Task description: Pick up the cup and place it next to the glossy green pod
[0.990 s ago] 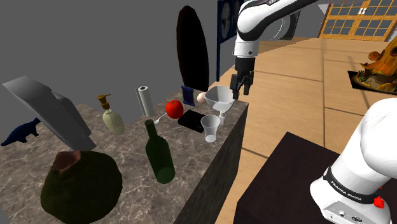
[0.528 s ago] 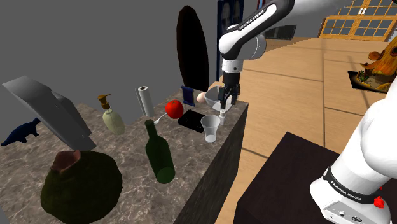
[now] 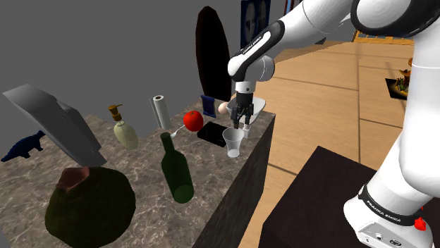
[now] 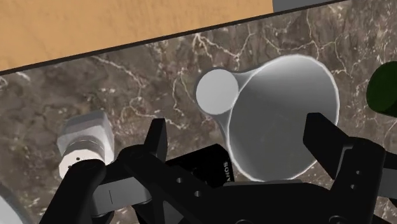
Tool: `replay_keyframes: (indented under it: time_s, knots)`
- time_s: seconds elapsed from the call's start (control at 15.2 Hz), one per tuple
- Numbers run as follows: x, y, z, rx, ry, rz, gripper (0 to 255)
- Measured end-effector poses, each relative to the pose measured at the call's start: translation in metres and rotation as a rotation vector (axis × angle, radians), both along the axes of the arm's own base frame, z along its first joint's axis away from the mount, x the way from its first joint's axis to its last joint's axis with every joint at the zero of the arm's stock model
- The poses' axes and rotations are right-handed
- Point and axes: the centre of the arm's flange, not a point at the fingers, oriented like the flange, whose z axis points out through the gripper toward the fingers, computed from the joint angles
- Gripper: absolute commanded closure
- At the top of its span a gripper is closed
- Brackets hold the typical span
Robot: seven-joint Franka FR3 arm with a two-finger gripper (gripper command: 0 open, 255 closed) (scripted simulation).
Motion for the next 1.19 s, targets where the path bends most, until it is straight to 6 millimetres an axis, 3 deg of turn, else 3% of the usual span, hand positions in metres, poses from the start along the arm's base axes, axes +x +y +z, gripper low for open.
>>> replay_keyframes:
  time_s: [0.53, 0.92, 0.99, 1.19]
  knots:
    - [0.001, 0.012, -0.044, 0.004, 0.000, 0.001, 0]
    - [0.000, 0.013, -0.047, 0.004, 0.000, 0.001, 0]
    - [0.000, 0.013, -0.047, 0.004, 0.000, 0.001, 255]
    - [0.000, 0.013, -0.047, 0.004, 0.000, 0.001, 255]
